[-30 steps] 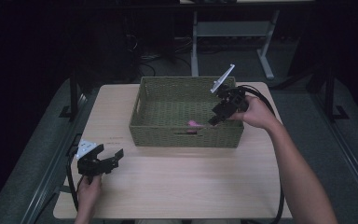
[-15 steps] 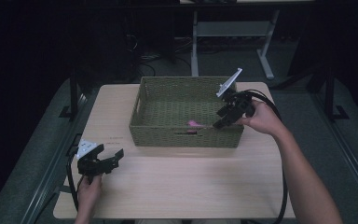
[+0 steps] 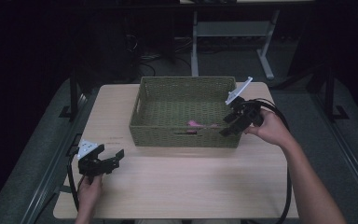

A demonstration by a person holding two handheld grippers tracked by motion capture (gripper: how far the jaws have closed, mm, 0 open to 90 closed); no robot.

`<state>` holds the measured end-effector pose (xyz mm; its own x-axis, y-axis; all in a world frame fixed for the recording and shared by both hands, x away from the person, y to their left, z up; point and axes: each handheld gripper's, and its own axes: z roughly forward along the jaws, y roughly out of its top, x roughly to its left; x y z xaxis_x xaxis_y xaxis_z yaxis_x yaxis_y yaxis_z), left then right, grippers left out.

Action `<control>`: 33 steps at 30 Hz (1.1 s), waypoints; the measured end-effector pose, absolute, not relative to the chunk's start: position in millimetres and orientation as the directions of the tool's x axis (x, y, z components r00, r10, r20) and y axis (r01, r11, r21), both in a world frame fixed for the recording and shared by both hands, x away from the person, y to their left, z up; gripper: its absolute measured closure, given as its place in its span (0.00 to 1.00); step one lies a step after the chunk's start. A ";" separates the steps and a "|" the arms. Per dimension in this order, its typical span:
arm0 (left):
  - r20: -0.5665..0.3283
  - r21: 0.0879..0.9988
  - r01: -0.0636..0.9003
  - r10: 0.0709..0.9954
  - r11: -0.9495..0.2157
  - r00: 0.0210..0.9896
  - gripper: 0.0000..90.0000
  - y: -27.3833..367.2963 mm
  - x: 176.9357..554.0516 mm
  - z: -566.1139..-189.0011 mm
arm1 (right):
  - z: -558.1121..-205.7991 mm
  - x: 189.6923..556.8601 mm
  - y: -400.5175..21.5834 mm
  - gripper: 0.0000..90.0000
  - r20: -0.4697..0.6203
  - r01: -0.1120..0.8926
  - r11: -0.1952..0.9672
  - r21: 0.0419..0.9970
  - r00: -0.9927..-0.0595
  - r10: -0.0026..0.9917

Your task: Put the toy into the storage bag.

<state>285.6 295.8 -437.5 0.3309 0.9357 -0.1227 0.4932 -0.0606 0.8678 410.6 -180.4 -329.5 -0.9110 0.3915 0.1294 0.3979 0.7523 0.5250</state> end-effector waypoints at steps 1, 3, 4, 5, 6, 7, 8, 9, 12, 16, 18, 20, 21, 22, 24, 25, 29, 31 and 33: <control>-0.123 0.867 0.494 0.935 -0.061 0.332 0.14 295.7 285.6 -437.7 | -330.6 408.6 -181.2 0.34 0.124 0.398 0.752 0.525 -0.910 0.395; -0.121 0.867 0.494 0.934 -0.065 0.336 0.14 295.1 285.7 -438.0 | -332.7 405.0 -183.2 0.34 0.126 0.400 0.750 0.527 -0.909 0.397; -0.122 0.867 0.494 0.934 -0.064 0.336 0.14 294.8 285.6 -438.0 | -333.8 403.1 -184.2 0.34 0.124 0.400 0.747 0.531 -0.909 0.398; -0.121 0.867 0.494 0.934 -0.065 0.336 0.14 294.6 285.5 -438.0 | -334.9 401.4 -184.8 0.34 0.125 0.401 0.747 0.530 -0.909 0.399; -0.119 0.867 0.493 0.934 -0.067 0.337 0.14 294.6 285.5 -438.0 | -335.8 399.4 -185.7 0.34 0.121 0.400 0.749 0.528 -0.909 0.400; -0.119 0.867 0.493 0.934 -0.067 0.337 0.14 294.6 285.4 -438.0 | -336.4 397.4 -186.7 0.34 0.120 0.399 0.747 0.532 -0.909 0.400; -0.121 0.867 0.494 0.934 -0.065 0.336 0.14 294.4 285.4 -438.1 | -337.1 396.4 -187.8 0.34 0.121 0.398 0.744 0.537 -0.909 0.399; -0.122 0.867 0.495 0.934 -0.065 0.336 0.14 294.4 285.5 -438.1 | -337.8 394.2 -189.3 0.34 0.123 0.400 0.741 0.540 -0.908 0.401; -0.122 0.866 0.495 0.933 -0.067 0.339 0.14 293.6 285.5 -438.5 | -340.4 389.2 -193.4 0.33 0.118 0.403 0.740 0.539 -0.905 0.408; -0.118 0.866 0.495 0.934 -0.070 0.338 0.14 293.1 285.5 -438.5 | -346.0 382.7 -199.7 0.32 0.120 0.411 0.733 0.541 -0.901 0.417; -0.119 0.865 0.496 0.933 -0.070 0.339 0.14 293.0 285.5 -438.6 | -349.9 379.6 -202.3 0.32 0.123 0.419 0.731 0.539 -0.898 0.423; -0.118 0.865 0.496 0.933 -0.071 0.339 0.14 292.8 285.4 -438.6 | -354.3 376.4 -204.9 0.32 0.123 0.422 0.729 0.539 -0.896 0.428; -0.118 0.866 0.495 0.933 -0.070 0.339 0.14 292.8 285.4 -438.6 | -356.4 374.6 -206.0 0.31 0.123 0.425 0.730 0.535 -0.894 0.431; -0.119 0.866 0.495 0.933 -0.070 0.339 0.14 292.8 285.4 -438.5 | -358.5 372.6 -206.9 0.31 0.126 0.431 0.728 0.533 -0.892 0.435; -0.119 0.866 0.496 0.933 -0.070 0.339 0.14 292.8 285.5 -438.6 | -362.3 369.6 -209.3 0.31 0.127 0.434 0.728 0.531 -0.890 0.438; -0.117 0.865 0.496 0.933 -0.073 0.341 0.14 292.8 285.5 -438.6 | -364.1 368.3 -210.4 0.31 0.126 0.431 0.727 0.534 -0.891 0.436; -0.117 0.866 0.494 0.932 -0.072 0.343 0.14 292.4 285.3 -438.6 | -369.1 362.1 -215.4 0.31 0.132 0.442 0.717 0.539 -0.885 0.446; -0.119 0.866 0.495 0.932 -0.070 0.341 0.14 292.3 285.3 -438.7 | -371.6 359.1 -218.4 0.31 0.136 0.447 0.715 0.538 -0.882 0.450; -0.118 0.866 0.495 0.932 -0.073 0.343 0.14 292.2 285.3 -438.7 | -374.0 355.5 -222.3 0.30 0.133 0.446 0.708 0.547 -0.882 0.453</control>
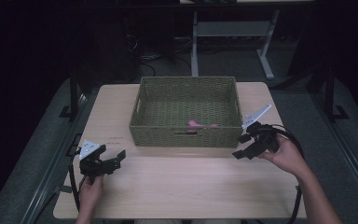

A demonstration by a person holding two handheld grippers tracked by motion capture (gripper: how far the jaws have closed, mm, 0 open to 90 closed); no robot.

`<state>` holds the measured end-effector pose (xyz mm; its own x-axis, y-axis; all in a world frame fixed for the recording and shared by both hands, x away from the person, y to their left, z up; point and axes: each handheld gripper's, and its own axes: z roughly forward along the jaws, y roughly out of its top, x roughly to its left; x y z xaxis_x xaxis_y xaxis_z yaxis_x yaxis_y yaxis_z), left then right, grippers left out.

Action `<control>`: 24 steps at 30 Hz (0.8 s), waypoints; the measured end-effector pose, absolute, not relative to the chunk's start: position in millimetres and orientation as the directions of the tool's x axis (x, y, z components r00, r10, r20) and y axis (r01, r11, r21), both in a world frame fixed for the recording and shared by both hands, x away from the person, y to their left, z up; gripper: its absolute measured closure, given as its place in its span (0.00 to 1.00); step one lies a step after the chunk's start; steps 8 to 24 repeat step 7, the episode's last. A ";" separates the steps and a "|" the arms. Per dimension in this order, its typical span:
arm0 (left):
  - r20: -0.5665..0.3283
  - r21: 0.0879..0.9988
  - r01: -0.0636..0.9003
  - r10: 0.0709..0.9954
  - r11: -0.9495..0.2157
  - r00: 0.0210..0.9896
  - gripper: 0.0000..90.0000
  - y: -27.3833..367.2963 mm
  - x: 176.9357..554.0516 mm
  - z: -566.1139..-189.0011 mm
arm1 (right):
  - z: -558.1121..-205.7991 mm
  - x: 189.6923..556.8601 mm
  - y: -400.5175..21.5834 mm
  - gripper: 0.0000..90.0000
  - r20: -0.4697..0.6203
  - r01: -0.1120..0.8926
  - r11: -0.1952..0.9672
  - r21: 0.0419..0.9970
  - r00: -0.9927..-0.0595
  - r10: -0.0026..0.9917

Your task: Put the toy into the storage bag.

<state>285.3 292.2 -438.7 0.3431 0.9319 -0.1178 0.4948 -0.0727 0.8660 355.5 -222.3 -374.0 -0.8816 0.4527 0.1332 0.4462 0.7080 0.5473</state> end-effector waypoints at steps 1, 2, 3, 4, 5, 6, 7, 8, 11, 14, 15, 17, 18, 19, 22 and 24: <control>-0.117 0.866 0.494 0.932 -0.073 0.343 0.14 292.1 285.3 -438.7 | -375.0 352.9 -224.3 0.30 0.137 0.454 0.701 0.549 -0.877 0.461; -0.117 0.866 0.494 0.932 -0.074 0.344 0.14 292.0 285.4 -438.7 | -376.5 350.3 -226.2 0.30 0.138 0.457 0.698 0.551 -0.875 0.464; -0.116 0.866 0.494 0.932 -0.075 0.344 0.14 291.9 285.5 -438.9 | -378.0 347.6 -228.0 0.30 0.133 0.457 0.696 0.554 -0.874 0.468; -0.117 0.866 0.495 0.932 -0.074 0.344 0.14 291.7 285.6 -439.0 | -379.3 344.3 -229.4 0.30 0.135 0.465 0.688 0.557 -0.868 0.477; -0.116 0.866 0.494 0.931 -0.076 0.345 0.14 291.4 285.7 -439.0 | -380.7 341.3 -230.7 0.29 0.132 0.467 0.686 0.558 -0.866 0.483; -0.114 0.866 0.493 0.931 -0.078 0.347 0.14 291.3 285.7 -438.8 | -382.0 337.6 -231.4 0.29 0.125 0.466 0.685 0.560 -0.865 0.487; -0.114 0.868 0.490 0.931 -0.076 0.346 0.14 291.0 285.7 -438.5 | -382.6 334.0 -231.7 0.28 0.121 0.467 0.682 0.563 -0.863 0.491; -0.114 0.868 0.490 0.931 -0.076 0.346 0.14 291.0 285.7 -438.5 | -382.6 334.0 -231.7 0.28 0.121 0.467 0.682 0.563 -0.863 0.491; -0.114 0.868 0.490 0.931 -0.076 0.346 0.14 291.0 285.7 -438.5 | -382.6 334.0 -231.7 0.28 0.121 0.467 0.682 0.563 -0.863 0.491; -0.114 0.868 0.490 0.931 -0.076 0.346 0.14 291.0 285.7 -438.5 | -382.6 334.0 -231.7 0.28 0.121 0.467 0.682 0.563 -0.863 0.491; -0.114 0.868 0.490 0.931 -0.076 0.346 0.14 291.0 285.7 -438.5 | -382.6 334.0 -231.7 0.28 0.121 0.467 0.682 0.563 -0.863 0.491; -0.114 0.868 0.490 0.931 -0.076 0.346 0.14 291.0 285.7 -438.5 | -382.6 334.0 -231.7 0.28 0.121 0.467 0.682 0.563 -0.863 0.491; -0.114 0.868 0.490 0.931 -0.076 0.346 0.14 291.0 285.7 -438.5 | -382.6 334.0 -231.7 0.28 0.121 0.467 0.682 0.563 -0.863 0.491; -0.114 0.868 0.490 0.931 -0.076 0.346 0.14 291.0 285.7 -438.5 | -382.6 334.0 -231.7 0.28 0.121 0.467 0.682 0.563 -0.863 0.491; -0.114 0.868 0.490 0.931 -0.076 0.346 0.14 291.0 285.7 -438.5 | -382.6 334.0 -231.7 0.28 0.121 0.467 0.682 0.563 -0.863 0.491; -0.114 0.868 0.490 0.931 -0.076 0.346 0.14 291.0 285.7 -438.5 | -382.6 334.0 -231.7 0.28 0.121 0.467 0.682 0.563 -0.863 0.491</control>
